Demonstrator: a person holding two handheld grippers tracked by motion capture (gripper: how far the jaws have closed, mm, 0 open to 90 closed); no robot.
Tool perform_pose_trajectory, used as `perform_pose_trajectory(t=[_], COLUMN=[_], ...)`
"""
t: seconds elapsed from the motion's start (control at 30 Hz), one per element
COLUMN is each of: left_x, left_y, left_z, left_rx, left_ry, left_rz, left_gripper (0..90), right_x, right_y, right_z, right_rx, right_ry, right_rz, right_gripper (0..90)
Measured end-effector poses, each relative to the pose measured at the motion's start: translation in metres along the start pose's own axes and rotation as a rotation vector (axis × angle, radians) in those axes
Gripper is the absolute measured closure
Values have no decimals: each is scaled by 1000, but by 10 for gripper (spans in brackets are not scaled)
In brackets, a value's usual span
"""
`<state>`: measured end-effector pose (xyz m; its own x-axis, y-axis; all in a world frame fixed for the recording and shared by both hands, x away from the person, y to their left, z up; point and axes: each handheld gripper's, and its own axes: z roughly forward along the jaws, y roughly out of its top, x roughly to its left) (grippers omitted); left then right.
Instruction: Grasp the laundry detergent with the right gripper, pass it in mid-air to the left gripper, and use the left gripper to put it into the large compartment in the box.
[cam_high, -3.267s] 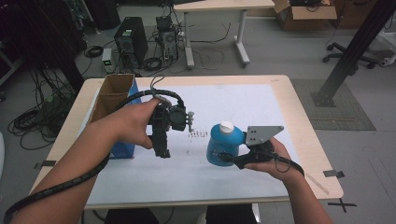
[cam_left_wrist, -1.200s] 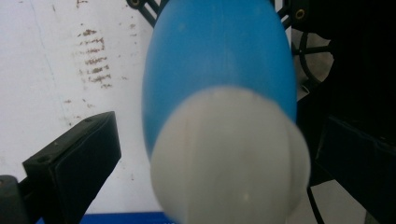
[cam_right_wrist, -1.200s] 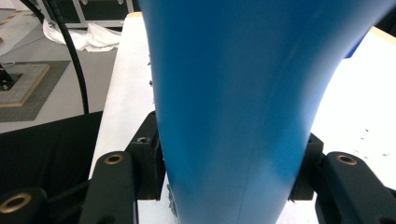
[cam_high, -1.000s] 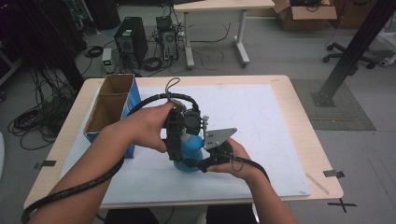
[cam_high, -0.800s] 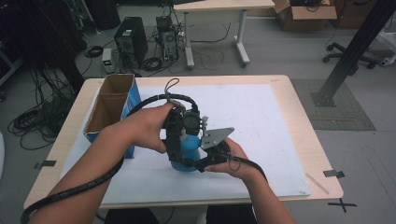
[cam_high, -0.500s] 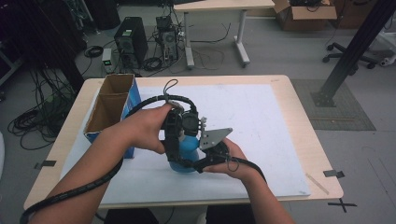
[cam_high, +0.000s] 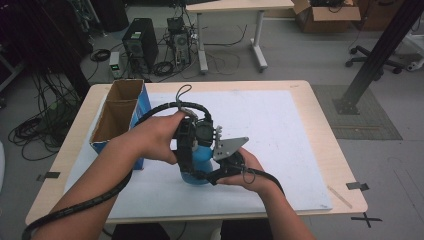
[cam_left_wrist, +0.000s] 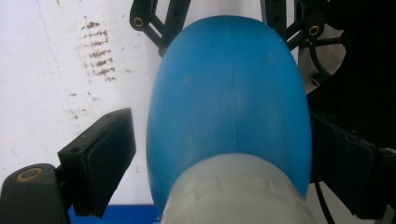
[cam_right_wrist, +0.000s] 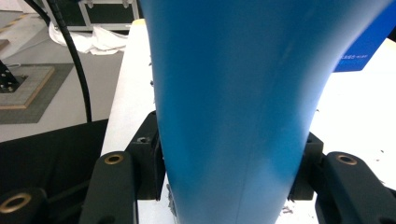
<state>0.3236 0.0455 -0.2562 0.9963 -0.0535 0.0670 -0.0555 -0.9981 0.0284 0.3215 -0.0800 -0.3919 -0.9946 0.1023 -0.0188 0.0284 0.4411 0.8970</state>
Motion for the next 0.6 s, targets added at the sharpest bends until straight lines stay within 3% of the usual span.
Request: perform_pose_trajectory(t=[0.6], left_x=[-1], left_y=[1], left_z=[-1], left_rx=[15], left_ry=[18], left_rz=[10], left_gripper=[207], right_x=[0], right_y=[3], right_z=[0], right_rx=[-7], right_ry=[1], right_rz=[-3], right_gripper=[441])
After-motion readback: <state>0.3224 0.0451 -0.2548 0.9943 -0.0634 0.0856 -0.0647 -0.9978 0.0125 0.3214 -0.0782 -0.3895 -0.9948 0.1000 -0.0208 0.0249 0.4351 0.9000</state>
